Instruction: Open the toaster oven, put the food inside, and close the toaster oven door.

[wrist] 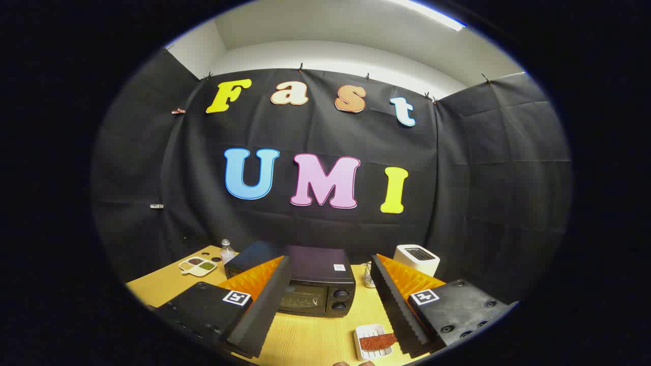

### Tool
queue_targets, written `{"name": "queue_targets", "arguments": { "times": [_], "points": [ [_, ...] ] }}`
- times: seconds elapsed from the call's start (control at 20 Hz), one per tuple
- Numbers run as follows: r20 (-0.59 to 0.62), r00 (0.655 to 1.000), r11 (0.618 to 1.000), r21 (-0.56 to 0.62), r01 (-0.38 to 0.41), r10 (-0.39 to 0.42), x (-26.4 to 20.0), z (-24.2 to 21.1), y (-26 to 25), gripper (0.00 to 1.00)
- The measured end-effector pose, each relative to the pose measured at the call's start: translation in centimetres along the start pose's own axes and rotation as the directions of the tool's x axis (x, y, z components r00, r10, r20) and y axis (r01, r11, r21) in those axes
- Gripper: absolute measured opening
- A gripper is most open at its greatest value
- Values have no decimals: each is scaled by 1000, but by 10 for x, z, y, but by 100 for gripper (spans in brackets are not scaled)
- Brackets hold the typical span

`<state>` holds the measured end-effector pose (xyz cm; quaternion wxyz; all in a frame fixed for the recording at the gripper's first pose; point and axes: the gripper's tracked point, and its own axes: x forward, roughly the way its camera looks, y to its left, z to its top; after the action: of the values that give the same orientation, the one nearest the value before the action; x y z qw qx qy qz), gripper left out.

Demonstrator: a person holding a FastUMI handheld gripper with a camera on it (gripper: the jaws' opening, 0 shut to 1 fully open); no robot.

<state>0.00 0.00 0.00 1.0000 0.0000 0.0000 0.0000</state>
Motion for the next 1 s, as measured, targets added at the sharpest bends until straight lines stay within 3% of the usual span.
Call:
{"name": "queue_targets", "arguments": {
  "times": [0.6, 1.0],
  "points": [
    [-64, 998, 999, 45, 20, -17, 3, -13, 9, 97],
    [-127, 992, 997, 76, 34, -24, 31, -38, 16, 97]
  ]
}}
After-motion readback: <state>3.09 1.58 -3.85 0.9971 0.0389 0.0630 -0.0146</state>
